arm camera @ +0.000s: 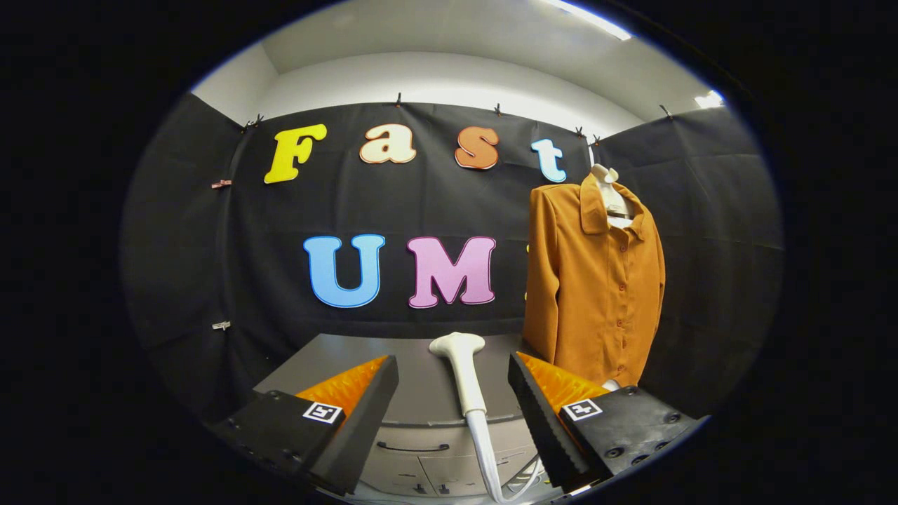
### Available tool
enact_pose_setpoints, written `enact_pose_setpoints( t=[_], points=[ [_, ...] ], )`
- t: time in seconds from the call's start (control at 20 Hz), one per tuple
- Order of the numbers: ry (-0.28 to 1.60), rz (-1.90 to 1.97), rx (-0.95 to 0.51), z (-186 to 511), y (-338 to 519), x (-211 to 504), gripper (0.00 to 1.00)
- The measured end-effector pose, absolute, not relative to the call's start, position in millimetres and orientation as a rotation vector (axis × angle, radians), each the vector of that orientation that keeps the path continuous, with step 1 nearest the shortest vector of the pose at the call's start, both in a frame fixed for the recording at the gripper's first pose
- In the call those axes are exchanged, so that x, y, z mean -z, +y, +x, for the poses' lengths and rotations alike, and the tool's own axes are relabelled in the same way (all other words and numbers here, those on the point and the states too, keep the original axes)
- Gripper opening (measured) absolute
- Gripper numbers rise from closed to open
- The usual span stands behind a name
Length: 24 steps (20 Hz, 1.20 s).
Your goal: Iron the clothes twice with a garment steamer, once on the left side and once on the right side.
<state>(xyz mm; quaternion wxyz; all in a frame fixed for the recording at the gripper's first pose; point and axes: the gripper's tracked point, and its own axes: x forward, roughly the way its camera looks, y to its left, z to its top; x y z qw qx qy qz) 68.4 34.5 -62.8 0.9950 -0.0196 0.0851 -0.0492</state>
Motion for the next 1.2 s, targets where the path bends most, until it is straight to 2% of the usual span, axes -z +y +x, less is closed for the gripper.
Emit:
enact_pose_setpoints(
  t=[0.6,1.15,1.2],
  points=[
    [0.405,-0.020,0.051,202.1,-1.1,143.7,0.99],
    [0.627,-0.048,0.020,238.2,-3.3,213.7,0.98],
    [0.639,-0.045,0.022,240.9,-3.7,218.2,0.95]
  ],
)
